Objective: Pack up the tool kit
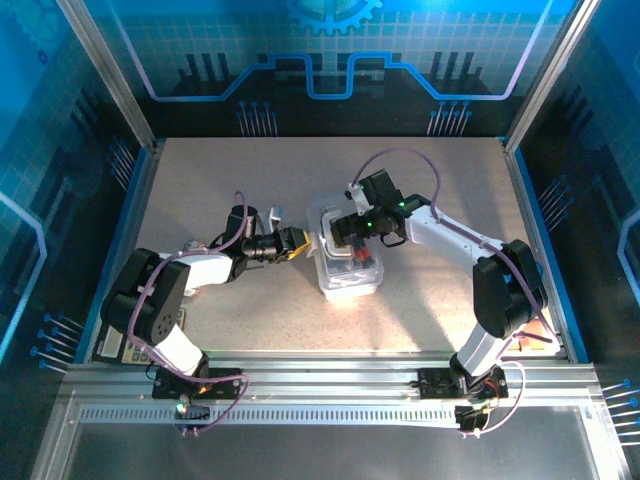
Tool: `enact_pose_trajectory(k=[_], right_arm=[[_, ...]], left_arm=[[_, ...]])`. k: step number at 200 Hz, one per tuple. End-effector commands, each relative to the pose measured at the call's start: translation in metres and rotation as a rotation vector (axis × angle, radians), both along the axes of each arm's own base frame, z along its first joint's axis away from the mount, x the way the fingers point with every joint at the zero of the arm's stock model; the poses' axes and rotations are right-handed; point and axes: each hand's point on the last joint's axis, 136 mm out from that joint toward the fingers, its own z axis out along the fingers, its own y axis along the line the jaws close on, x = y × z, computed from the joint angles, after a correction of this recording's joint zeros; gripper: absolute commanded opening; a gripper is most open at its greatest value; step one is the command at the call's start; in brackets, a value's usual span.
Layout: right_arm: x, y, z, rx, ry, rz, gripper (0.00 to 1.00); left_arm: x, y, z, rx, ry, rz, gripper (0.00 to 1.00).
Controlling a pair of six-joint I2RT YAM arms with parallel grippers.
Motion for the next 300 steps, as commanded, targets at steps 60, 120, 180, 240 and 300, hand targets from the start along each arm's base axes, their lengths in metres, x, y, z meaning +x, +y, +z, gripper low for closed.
enact_pose_trajectory(k=[60,120,180,240,300], right_arm=[[-0.075,-0.021,-0.08,-0.181,0.327,0.094,0.99],[-0.075,-0.021,-0.082,-0.181,0.331,0.094,0.99],[-0.074,-0.019,-0.081,-0.177,0.333,0.096,0.99],[-0.075,-0.018,-0.079,-0.172,0.337,0.095,0.99],[-0.077,-0.012,-0.078,-0.126,0.349,0.08,0.99]], left_arm=[[0.001,-0.007,-0.005,-0.015,0.018,-0.032,0.33],[0.002,-0.009,-0.008,-0.02,0.023,-0.034,0.32],[0.004,-0.01,-0.014,-0.022,0.036,-0.034,0.31],[0.005,-0.012,-0.034,-0.06,0.066,-0.016,0.29],[0.009,-0.017,-0.044,-0.078,0.075,-0.018,0.28]])
